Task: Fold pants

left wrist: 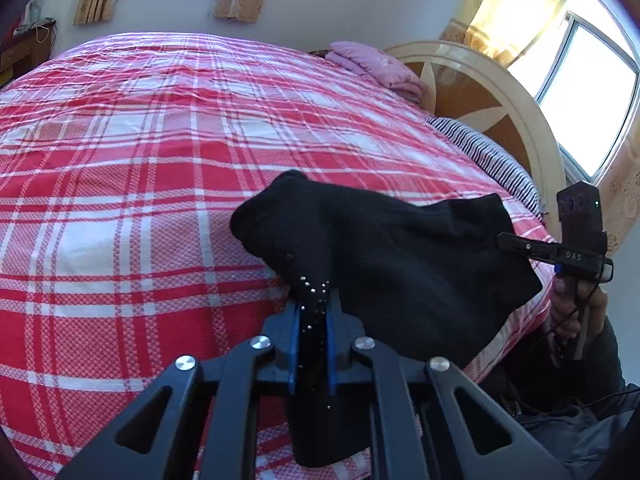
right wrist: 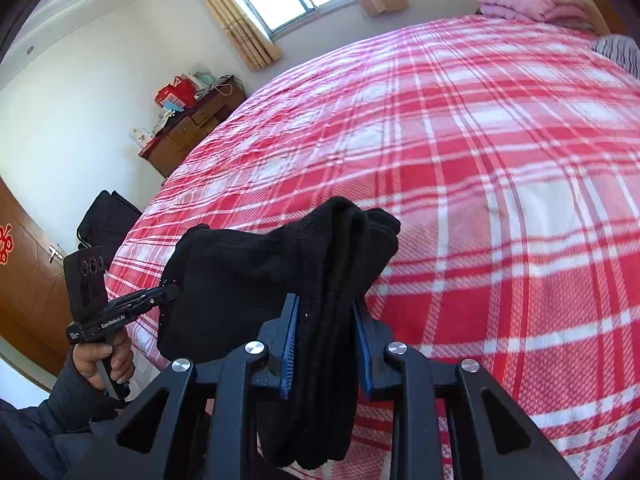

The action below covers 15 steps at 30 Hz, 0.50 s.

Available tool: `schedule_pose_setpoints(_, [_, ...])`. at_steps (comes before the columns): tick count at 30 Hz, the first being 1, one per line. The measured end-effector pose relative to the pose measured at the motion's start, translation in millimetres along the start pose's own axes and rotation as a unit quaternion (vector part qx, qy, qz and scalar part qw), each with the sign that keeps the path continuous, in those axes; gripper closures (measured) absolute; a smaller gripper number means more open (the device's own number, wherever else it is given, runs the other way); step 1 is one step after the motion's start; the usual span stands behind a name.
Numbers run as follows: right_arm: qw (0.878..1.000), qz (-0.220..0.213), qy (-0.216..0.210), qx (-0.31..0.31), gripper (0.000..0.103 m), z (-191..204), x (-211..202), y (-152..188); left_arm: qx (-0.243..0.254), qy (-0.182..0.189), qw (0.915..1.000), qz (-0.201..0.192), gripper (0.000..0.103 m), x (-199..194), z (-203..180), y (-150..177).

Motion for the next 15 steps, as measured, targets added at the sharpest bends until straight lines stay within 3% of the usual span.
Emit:
schedule_pose_setpoints(5, [1.000,0.011,0.000,-0.025,0.077,13,11,-22,0.000,0.005,0.9998,-0.020,0.092,-16,6,-11])
schedule_pose_setpoints(15, [0.995,0.039,-0.010,-0.086,0.078,56,51,-67,-0.036,-0.019,0.9980,-0.048,0.093,-33,44,-22])
Point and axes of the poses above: each gripper's, at about its wrist camera, not at the fingertips, and x roughly the way its jaws point, z to its left, y to its underside, the point moved 3 cm from there along x, roughly the way its jaws point, and after that the axes turned 13 degrees about -y, right-handed, at the moved point
